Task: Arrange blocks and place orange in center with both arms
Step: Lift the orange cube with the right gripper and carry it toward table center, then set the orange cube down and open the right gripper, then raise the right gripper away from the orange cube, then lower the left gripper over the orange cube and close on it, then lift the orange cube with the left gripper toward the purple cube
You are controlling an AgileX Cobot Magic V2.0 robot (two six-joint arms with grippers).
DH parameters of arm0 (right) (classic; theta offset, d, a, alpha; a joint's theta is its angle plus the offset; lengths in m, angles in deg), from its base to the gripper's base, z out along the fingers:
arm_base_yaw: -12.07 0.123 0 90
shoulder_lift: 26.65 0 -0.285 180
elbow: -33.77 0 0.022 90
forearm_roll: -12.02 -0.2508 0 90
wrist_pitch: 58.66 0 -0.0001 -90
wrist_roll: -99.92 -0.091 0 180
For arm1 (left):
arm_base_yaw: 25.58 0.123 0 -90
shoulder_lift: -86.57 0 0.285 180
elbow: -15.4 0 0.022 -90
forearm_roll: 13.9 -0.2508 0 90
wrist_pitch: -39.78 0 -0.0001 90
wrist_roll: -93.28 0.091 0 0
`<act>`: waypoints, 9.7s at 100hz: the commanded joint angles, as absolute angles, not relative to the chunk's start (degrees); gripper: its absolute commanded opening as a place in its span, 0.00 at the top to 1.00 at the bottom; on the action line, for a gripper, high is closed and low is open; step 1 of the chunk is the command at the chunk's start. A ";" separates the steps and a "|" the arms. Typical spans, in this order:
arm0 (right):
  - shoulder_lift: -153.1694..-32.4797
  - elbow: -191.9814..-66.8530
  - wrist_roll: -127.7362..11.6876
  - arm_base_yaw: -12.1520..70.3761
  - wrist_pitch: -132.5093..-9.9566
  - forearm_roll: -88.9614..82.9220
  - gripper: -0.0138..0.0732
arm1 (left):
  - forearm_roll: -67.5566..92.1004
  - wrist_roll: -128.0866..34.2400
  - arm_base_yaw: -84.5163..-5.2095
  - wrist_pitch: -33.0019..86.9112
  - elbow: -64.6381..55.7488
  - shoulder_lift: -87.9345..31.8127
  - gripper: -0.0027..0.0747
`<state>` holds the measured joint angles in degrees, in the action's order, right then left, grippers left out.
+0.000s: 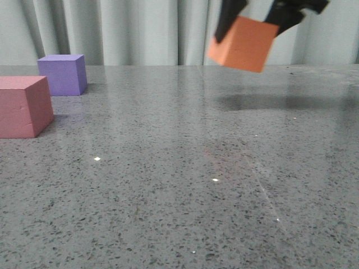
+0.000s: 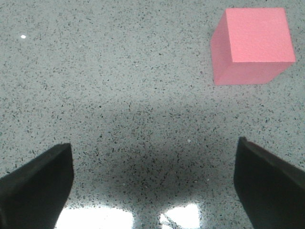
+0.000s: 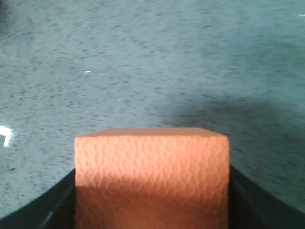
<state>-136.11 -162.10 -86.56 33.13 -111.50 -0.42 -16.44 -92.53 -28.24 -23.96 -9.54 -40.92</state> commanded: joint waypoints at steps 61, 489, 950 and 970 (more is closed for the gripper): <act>-143.64 -172.16 -107.79 42.58 -109.79 6.60 0.35 | -16.42 -92.49 -28.28 -21.55 -7.65 -40.89 0.14; -75.97 -120.48 -91.61 19.05 -114.01 21.86 0.08 | -3.92 -84.99 -28.28 -20.42 -4.90 -41.07 0.14; -75.97 -120.48 -91.61 19.11 -114.40 21.28 0.08 | -37.67 -122.75 -50.44 -3.82 17.72 0.72 0.84; -75.97 -120.48 -91.61 19.11 -114.85 21.28 0.08 | -37.08 -122.75 -50.22 -0.12 14.08 0.72 0.84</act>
